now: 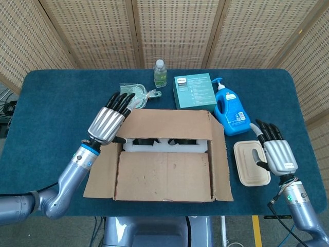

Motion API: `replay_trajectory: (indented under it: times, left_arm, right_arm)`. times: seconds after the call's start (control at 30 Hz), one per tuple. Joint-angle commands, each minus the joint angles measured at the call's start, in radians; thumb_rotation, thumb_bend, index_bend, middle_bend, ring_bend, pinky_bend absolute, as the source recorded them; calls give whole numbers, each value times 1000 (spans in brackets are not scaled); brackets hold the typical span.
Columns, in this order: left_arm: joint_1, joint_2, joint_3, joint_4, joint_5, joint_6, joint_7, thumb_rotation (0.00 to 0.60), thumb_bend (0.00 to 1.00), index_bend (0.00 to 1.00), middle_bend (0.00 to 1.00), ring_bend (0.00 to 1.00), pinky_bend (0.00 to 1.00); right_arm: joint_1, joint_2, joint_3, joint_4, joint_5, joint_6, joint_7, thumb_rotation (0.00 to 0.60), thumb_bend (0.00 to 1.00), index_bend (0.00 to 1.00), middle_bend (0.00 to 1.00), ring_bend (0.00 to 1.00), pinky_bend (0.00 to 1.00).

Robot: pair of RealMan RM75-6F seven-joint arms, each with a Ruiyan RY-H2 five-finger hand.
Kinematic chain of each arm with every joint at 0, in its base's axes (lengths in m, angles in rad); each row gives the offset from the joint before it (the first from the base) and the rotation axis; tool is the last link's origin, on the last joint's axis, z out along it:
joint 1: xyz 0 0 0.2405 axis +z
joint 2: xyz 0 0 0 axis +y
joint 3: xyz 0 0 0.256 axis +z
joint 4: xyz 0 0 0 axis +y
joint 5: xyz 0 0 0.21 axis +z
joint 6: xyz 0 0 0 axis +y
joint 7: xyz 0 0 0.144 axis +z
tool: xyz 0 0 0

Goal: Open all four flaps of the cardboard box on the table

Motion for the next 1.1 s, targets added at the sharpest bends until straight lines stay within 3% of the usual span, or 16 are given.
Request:
replay_trajectory:
  times: [0.03,0.53,1.1]
  left_arm:
    - [1,13,-26,15,-5,9,-14,384,224,0,0,0,0]
    - [-86,-31,-120,229,-58,-34,-3,387,224,0,0,0,0]
    - [-171,-112,-130,456,-145,-116,78,385,218,0,0,0,0]
  right_arm:
    - [1,1,2,2,2,-3,1,600,569,12,15,0,20]
    - [-6,9,1,-2,7,3,2,600,569,12,15,0,20]
    - [-16,25,6,-6,11,13,14,600,569,12,15,0,20]
